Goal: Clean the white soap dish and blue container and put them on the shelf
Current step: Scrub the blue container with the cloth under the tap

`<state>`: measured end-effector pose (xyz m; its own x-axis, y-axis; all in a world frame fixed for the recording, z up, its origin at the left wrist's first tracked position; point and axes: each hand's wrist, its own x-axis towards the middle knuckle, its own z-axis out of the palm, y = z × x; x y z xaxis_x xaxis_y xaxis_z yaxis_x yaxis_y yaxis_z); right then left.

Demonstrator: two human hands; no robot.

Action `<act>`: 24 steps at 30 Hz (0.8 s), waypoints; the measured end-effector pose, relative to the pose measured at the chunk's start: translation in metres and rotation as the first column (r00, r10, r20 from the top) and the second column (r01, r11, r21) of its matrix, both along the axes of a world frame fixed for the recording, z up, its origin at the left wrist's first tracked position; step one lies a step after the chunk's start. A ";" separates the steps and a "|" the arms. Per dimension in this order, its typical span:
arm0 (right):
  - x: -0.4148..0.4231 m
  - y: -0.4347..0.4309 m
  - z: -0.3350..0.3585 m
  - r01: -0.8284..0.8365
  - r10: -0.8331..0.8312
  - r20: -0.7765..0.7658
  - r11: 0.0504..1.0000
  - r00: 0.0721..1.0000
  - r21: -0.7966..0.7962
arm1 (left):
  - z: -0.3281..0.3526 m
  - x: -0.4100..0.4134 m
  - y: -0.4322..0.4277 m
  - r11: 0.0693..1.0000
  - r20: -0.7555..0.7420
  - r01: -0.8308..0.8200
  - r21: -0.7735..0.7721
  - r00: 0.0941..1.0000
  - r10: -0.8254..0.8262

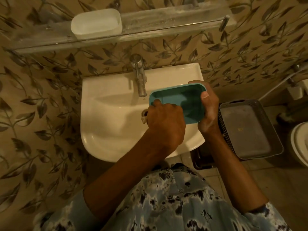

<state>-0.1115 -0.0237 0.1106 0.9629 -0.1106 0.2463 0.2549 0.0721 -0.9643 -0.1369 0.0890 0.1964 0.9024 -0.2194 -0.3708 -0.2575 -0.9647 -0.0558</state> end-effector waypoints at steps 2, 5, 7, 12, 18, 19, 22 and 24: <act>-0.001 0.000 0.000 0.011 -0.011 0.016 1.000 1.000 -0.010 | 0.005 0.001 0.005 0.994 -0.068 -0.022 -0.108 0.998 0.015; 0.002 -0.003 -0.002 0.014 -0.013 0.036 1.000 0.999 -0.020 | 0.006 0.005 0.010 0.958 -0.127 -0.073 -0.278 0.991 0.038; 0.005 -0.004 -0.001 0.014 -0.012 0.041 0.999 0.999 -0.034 | 0.000 0.007 0.009 0.912 -0.142 -0.092 -0.400 0.989 0.038; 0.006 -0.002 -0.006 -0.038 0.042 0.051 0.997 0.998 -0.063 | -0.008 0.005 0.003 0.749 -0.146 -0.118 -0.652 0.989 0.029; 0.003 -0.002 -0.014 -0.062 0.068 0.040 0.990 0.997 -0.127 | -0.011 -0.005 0.017 0.928 -0.052 0.004 -0.371 0.998 -0.026; 0.003 -0.003 -0.013 -0.061 0.066 0.039 0.991 0.997 -0.122 | -0.011 -0.005 0.021 0.961 -0.017 0.016 -0.276 1.000 -0.021; 0.007 -0.002 -0.007 -0.053 0.059 0.054 0.992 0.997 -0.113 | -0.006 -0.007 0.028 0.986 0.079 0.016 -0.167 0.997 -0.003; 0.011 -0.002 -0.003 -0.033 0.042 0.095 0.994 0.995 -0.101 | -0.002 -0.011 0.027 0.974 0.139 0.009 -0.226 0.990 0.023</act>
